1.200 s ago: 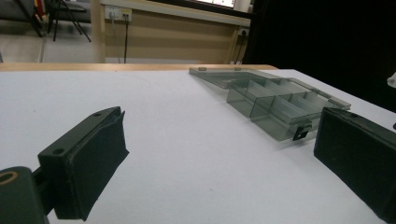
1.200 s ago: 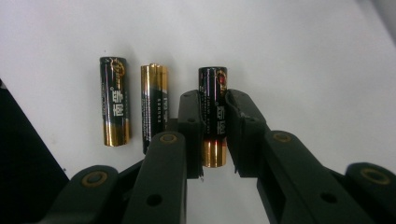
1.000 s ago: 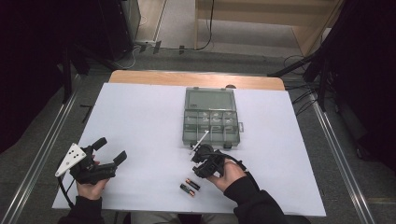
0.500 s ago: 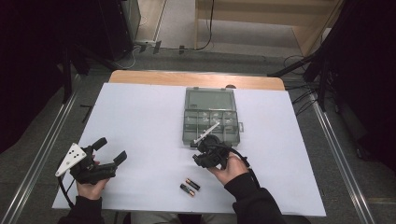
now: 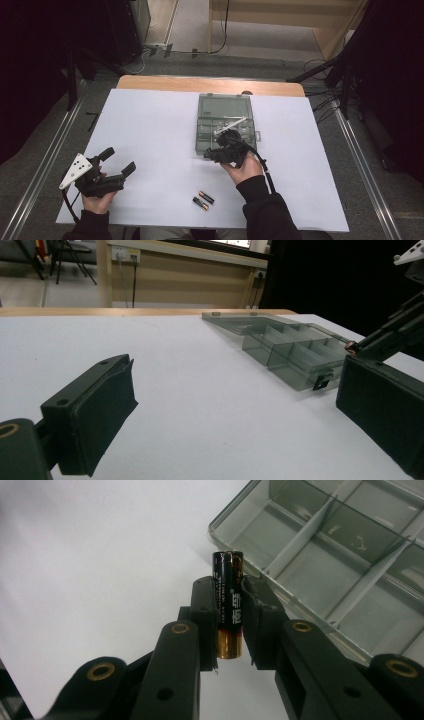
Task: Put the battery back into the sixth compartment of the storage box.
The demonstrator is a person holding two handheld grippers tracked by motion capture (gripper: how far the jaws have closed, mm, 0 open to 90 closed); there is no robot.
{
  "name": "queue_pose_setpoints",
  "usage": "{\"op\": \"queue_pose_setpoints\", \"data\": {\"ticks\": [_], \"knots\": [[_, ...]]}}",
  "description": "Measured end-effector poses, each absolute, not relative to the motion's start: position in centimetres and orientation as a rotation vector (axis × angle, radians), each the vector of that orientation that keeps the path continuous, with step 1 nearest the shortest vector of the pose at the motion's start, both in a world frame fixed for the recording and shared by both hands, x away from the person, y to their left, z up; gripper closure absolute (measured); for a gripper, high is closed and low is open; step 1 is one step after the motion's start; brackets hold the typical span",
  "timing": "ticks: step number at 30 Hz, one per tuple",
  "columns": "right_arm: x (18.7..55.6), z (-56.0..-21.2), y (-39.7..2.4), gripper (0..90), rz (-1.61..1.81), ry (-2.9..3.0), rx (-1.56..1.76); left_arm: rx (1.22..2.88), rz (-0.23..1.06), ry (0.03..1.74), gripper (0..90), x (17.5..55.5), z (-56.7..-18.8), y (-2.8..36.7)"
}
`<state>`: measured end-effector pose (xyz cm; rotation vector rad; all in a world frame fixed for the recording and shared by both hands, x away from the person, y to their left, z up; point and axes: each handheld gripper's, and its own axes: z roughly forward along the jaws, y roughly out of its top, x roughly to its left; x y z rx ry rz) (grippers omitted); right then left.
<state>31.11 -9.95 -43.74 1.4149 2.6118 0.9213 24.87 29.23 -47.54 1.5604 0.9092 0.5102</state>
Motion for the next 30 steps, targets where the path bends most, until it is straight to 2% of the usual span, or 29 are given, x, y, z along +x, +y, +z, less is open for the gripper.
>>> {"op": "queue_pose_setpoints", "data": {"ticks": [28,29,30], "knots": [[35.6,-46.0,-12.7,77.6,1.229,2.241,2.013,1.558,0.507,0.904,2.3,24.9,-47.5,29.3],[35.8,-46.2,-12.9,66.5,1.236,2.211,2.058,1.558,0.505,0.904,2.3,24.9,-47.5,29.2],[35.8,-46.2,-12.9,66.5,1.236,2.211,2.058,1.558,0.505,0.904,2.3,24.9,-47.5,29.2]]}}
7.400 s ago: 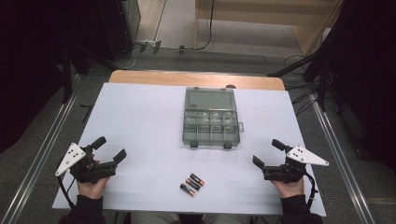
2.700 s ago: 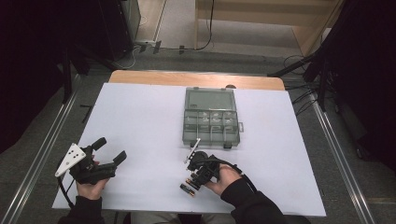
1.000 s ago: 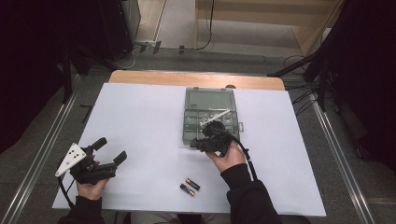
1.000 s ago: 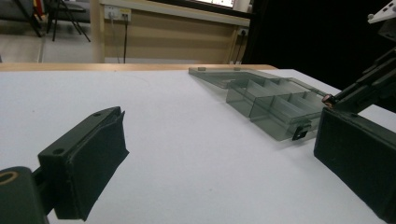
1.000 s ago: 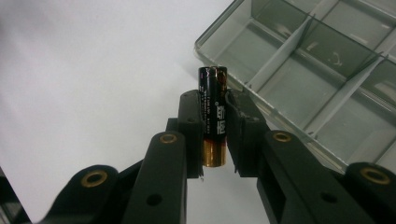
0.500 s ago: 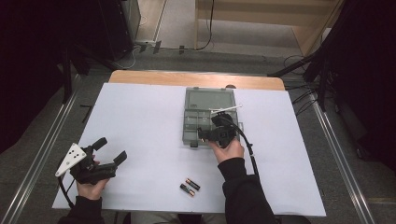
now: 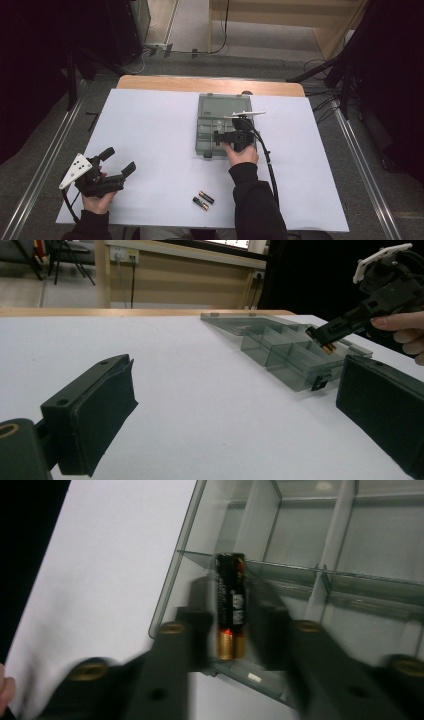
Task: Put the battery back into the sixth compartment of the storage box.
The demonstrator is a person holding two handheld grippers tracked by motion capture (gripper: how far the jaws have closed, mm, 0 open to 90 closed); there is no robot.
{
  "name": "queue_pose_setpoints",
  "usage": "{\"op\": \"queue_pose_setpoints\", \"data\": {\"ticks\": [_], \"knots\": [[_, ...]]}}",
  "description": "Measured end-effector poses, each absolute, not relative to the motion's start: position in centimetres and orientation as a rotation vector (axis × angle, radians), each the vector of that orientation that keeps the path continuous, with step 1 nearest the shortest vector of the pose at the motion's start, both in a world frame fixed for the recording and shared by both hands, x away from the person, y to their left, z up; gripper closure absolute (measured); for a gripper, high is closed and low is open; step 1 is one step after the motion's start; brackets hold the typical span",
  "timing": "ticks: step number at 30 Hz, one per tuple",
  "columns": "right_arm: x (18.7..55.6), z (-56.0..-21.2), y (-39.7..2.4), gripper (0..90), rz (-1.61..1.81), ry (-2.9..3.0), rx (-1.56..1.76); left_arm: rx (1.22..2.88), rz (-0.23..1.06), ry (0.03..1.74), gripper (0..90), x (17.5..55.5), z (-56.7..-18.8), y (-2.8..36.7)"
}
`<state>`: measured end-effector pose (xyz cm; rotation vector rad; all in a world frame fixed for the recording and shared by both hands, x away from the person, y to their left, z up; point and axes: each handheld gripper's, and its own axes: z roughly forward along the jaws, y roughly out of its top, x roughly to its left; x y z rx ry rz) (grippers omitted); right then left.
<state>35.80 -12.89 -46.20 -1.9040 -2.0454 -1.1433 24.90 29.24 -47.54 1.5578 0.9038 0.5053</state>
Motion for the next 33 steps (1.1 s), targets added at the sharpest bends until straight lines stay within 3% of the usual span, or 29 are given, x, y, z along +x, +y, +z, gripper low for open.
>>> {"op": "queue_pose_setpoints", "data": {"ticks": [1,4,7,8,9,10,33], "knots": [[35.8,-46.1,-12.9,53.0,-1.141,-2.037,-1.907,1.558,0.506,0.904,2.3,24.9,-47.5,29.3],[35.5,-45.8,-13.1,48.0,-1.161,-2.063,-1.926,1.558,0.506,0.905,2.3,24.9,-47.5,29.3],[35.0,-45.3,-13.2,36.3,-1.19,-2.092,-1.894,1.558,0.509,0.906,2.3,24.9,-47.5,29.2],[34.7,-45.0,-13.1,19.4,-1.217,-2.134,-1.826,1.559,0.509,0.906,2.3,24.9,-47.5,29.2],[34.7,-45.0,-13.1,19.4,-1.217,-2.134,-1.826,1.559,0.508,0.906,2.3,24.9,-47.5,29.2],[34.3,-44.7,-12.8,2.7,-1.206,-2.214,-1.779,1.559,0.506,0.907,2.3,24.9,-47.6,29.2],[30.3,-43.9,-9.4,0.0,-0.988,-2.587,-1.351,1.549,0.523,0.911,2.3,24.8,-47.5,29.3]]}}
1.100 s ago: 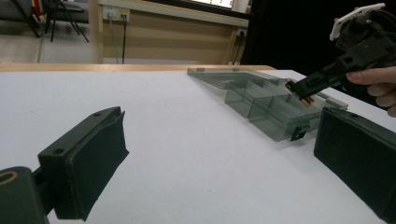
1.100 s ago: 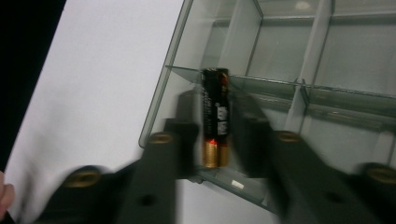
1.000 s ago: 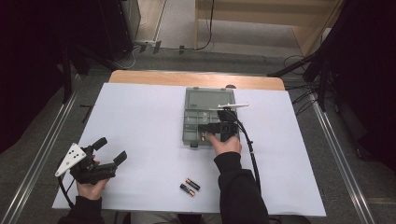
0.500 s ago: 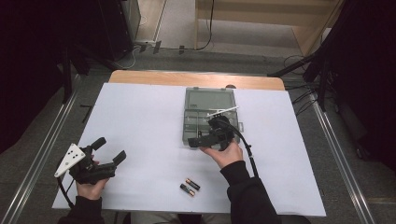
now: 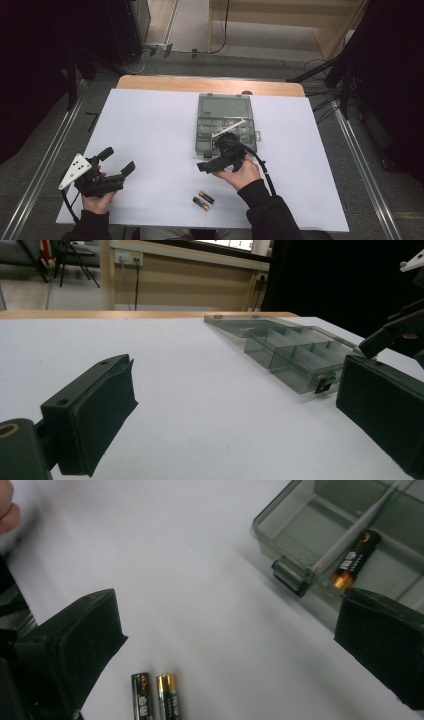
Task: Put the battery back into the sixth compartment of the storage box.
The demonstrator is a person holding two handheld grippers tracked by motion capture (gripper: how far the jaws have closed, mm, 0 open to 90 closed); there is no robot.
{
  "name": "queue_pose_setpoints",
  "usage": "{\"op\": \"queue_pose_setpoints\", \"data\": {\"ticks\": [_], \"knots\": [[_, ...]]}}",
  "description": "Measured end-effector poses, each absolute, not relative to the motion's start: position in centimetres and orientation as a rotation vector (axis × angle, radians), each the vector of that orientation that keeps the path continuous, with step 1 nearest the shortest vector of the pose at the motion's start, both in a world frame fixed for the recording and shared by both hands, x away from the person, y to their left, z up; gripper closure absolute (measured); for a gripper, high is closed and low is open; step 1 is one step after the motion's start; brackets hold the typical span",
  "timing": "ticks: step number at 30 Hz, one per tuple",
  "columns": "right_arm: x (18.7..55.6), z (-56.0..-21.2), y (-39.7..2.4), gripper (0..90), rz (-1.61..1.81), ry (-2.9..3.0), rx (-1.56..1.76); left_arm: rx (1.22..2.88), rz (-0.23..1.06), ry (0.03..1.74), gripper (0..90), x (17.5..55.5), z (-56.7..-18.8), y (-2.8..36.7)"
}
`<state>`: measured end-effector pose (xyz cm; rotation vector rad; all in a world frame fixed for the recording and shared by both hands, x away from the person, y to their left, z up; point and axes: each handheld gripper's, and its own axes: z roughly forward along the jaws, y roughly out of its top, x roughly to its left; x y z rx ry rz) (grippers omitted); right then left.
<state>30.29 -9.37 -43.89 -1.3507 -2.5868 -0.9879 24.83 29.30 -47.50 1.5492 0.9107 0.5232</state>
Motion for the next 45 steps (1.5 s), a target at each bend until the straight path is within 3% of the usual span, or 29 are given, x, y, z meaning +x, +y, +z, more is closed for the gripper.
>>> {"op": "queue_pose_setpoints", "data": {"ticks": [30,45], "knots": [[26.5,-45.8,-5.9,0.3,-0.511,-2.917,-1.092,1.552,0.519,0.908,2.3,24.9,-47.5,29.3],[25.6,-46.8,-4.7,22.2,-0.342,-2.965,-0.953,1.554,0.522,0.909,2.2,24.9,-47.5,29.3]]}}
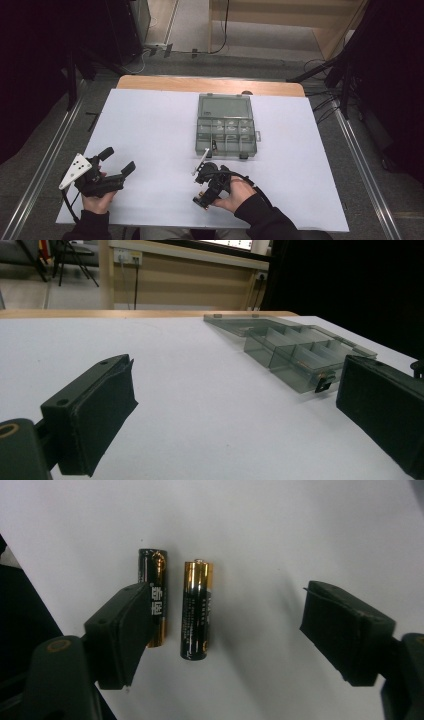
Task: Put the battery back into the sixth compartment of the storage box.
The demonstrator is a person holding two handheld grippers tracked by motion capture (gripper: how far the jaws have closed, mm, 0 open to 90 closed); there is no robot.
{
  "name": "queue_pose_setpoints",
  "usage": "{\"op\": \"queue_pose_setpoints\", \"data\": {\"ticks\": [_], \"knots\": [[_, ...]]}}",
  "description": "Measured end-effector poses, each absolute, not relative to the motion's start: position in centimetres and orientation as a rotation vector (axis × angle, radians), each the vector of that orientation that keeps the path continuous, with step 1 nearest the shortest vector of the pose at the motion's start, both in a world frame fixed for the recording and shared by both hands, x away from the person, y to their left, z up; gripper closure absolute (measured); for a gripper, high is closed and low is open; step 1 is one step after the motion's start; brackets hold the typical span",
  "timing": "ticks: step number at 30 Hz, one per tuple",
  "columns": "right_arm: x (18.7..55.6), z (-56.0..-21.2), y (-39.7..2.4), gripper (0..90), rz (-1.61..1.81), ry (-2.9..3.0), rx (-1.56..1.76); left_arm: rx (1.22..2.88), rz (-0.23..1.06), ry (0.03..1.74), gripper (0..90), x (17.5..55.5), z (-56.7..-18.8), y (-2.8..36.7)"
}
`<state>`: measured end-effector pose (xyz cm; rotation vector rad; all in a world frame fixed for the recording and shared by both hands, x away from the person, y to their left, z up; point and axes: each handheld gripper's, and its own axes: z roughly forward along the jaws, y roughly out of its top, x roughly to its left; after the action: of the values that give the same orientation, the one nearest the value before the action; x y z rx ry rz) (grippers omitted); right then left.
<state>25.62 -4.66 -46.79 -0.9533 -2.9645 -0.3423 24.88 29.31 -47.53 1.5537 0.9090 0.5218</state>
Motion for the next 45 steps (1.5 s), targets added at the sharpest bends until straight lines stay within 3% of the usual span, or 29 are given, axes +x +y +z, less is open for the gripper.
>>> {"op": "queue_pose_setpoints", "data": {"ticks": [5,7,15,18,45], "knots": [[25.4,-47.1,-4.3,35.7,-0.313,-2.989,-0.938,1.556,0.515,0.908,2.3,24.9,-47.5,29.3],[25.4,-47.1,-4.3,48.3,-0.312,-2.987,-0.923,1.556,0.516,0.907,2.3,24.9,-47.5,29.3],[25.0,-47.4,-3.9,63.7,-0.247,-2.994,-0.898,1.555,0.515,0.908,2.3,24.9,-47.5,29.3],[24.9,-47.4,-3.7,74.9,-0.255,-3.006,-0.901,1.554,0.515,0.909,2.3,24.9,-47.5,29.3],[25.4,-46.1,-4.7,77.8,-0.404,-2.992,-0.995,1.555,0.516,0.913,2.3,24.9,-47.6,29.3]]}}
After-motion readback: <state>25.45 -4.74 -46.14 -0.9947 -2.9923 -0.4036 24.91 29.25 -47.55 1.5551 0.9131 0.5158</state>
